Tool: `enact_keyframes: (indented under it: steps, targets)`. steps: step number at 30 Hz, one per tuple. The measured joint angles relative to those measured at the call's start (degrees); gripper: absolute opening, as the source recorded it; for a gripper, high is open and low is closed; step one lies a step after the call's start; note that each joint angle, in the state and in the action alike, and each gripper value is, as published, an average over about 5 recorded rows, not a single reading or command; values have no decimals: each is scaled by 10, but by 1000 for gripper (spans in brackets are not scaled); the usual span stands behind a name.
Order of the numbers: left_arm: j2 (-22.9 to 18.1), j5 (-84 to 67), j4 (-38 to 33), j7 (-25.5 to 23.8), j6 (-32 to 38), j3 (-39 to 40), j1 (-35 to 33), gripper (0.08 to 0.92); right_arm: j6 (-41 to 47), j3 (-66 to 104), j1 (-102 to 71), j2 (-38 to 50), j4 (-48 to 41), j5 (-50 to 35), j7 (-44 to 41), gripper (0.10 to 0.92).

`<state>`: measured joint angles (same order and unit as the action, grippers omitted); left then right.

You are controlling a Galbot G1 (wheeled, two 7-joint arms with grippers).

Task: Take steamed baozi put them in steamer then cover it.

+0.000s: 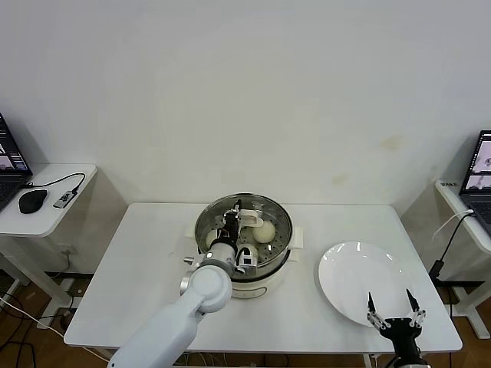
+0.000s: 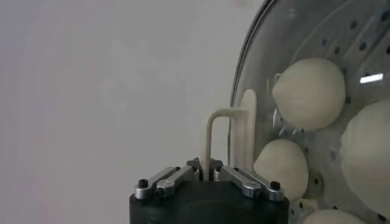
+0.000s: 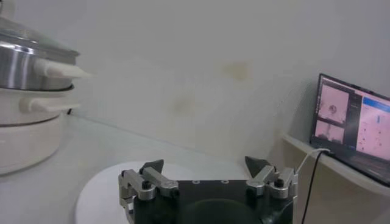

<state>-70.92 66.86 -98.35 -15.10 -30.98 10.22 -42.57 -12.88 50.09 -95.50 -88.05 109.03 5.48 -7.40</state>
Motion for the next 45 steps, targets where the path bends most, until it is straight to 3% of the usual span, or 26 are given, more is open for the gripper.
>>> enact_keyframes:
  steps: [8,11,27,34,39,45]
  targets:
    - [-8,-4,3,2,0,-2,-3,151,0,-1,-1,0,-1,2,-1,823]
    - [-10,-7,1,6,0,-5,-7,186,0,-2,0,1,-2,2,-1,823]
    - [14,-61,-63,53,6,-33,-56,640,-1,-6,-1,2,-3,5,-1,823]
    - [46,-143,-131,95,31,-63,-120,809,-3,-7,-2,3,-3,7,-1,823]
    - [61,-249,-182,146,77,-112,-188,822,-4,-12,-7,6,3,6,-1,823]
    - [51,-433,-205,210,172,-217,-306,823,-6,-25,-18,14,10,-4,-1,823]
